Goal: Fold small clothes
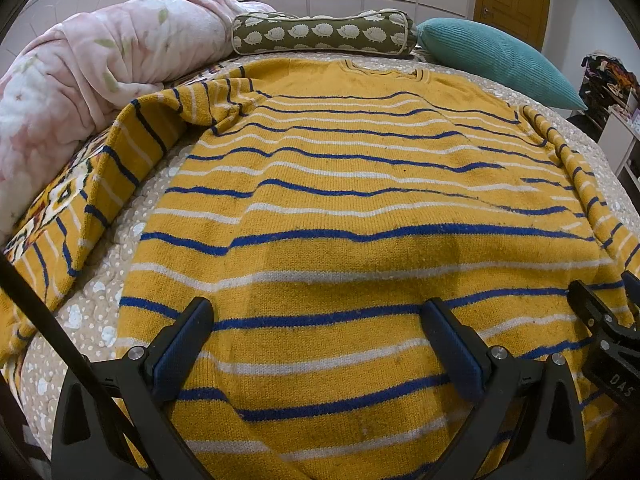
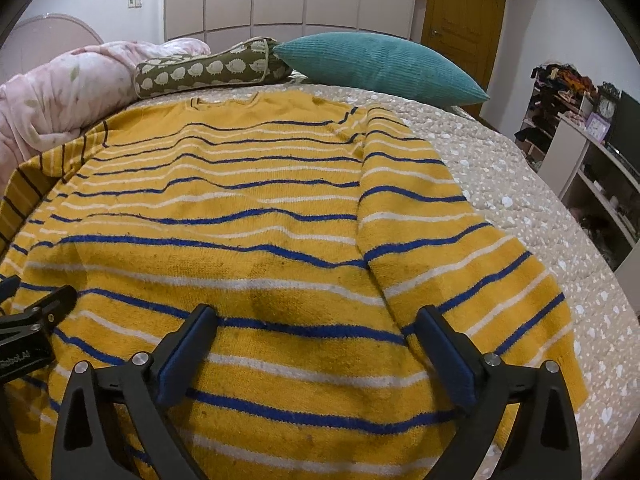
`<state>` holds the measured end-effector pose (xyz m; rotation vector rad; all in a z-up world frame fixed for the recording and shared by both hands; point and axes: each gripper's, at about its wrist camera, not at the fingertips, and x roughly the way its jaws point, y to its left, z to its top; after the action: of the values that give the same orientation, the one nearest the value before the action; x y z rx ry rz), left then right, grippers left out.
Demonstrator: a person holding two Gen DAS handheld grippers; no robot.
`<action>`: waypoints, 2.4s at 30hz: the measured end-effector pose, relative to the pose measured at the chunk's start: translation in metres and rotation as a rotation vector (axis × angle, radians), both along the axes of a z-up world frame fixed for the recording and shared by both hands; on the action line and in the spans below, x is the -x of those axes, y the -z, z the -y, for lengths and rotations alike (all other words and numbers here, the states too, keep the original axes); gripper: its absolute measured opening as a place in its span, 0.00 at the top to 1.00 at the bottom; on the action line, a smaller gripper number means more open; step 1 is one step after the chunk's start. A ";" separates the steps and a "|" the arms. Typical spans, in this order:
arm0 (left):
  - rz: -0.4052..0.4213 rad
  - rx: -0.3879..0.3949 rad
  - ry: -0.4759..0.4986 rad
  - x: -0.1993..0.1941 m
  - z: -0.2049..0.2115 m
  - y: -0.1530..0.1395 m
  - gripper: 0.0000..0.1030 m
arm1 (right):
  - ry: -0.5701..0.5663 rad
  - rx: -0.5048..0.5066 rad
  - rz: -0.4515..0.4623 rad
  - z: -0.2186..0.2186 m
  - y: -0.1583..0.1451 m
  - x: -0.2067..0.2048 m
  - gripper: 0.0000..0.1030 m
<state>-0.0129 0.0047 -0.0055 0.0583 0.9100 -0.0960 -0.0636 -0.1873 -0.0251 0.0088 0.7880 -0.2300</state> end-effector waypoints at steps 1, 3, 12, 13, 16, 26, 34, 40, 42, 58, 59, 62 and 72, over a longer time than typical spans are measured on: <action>-0.001 0.001 0.001 0.000 0.000 0.000 0.00 | 0.001 0.005 0.000 0.000 0.000 0.000 0.01; 0.000 0.002 0.001 0.001 0.000 0.000 0.00 | 0.005 0.020 0.000 -0.001 0.000 -0.001 0.01; 0.002 0.002 0.000 0.000 -0.001 0.000 0.00 | 0.009 0.037 0.001 -0.006 0.001 -0.002 0.01; 0.002 0.001 0.000 0.001 0.000 0.000 0.00 | 0.009 0.037 0.002 -0.005 0.001 -0.002 0.01; 0.003 0.001 -0.001 0.000 0.000 0.000 0.00 | 0.010 0.040 0.004 -0.005 0.001 -0.002 0.01; 0.009 0.000 -0.003 -0.001 -0.001 0.000 0.00 | 0.013 0.037 0.013 -0.005 0.001 -0.003 0.01; 0.010 0.002 -0.005 -0.002 -0.001 0.000 0.00 | 0.015 0.008 -0.006 -0.003 0.005 -0.008 0.00; 0.010 0.001 -0.006 -0.002 -0.002 0.001 0.00 | 0.014 0.010 -0.014 -0.004 0.006 -0.011 0.00; 0.011 0.002 -0.005 -0.002 -0.002 0.001 0.00 | 0.014 0.009 -0.014 -0.004 0.006 -0.012 0.00; 0.013 0.004 -0.004 -0.001 -0.002 0.001 0.00 | 0.013 0.008 -0.017 -0.002 0.006 -0.013 0.00; 0.013 0.004 -0.004 -0.001 -0.002 0.001 0.00 | 0.014 0.009 -0.017 -0.002 0.006 -0.013 0.00; 0.015 0.005 -0.004 -0.001 -0.002 0.001 0.00 | 0.014 0.008 -0.016 -0.002 0.006 -0.013 0.00; 0.026 -0.004 -0.009 -0.001 -0.002 0.000 0.00 | 0.012 0.058 -0.002 -0.010 0.004 -0.003 0.00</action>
<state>-0.0122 0.0070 -0.0054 0.0589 0.8846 -0.0856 -0.0608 -0.1769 -0.0286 -0.0412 0.7835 -0.2645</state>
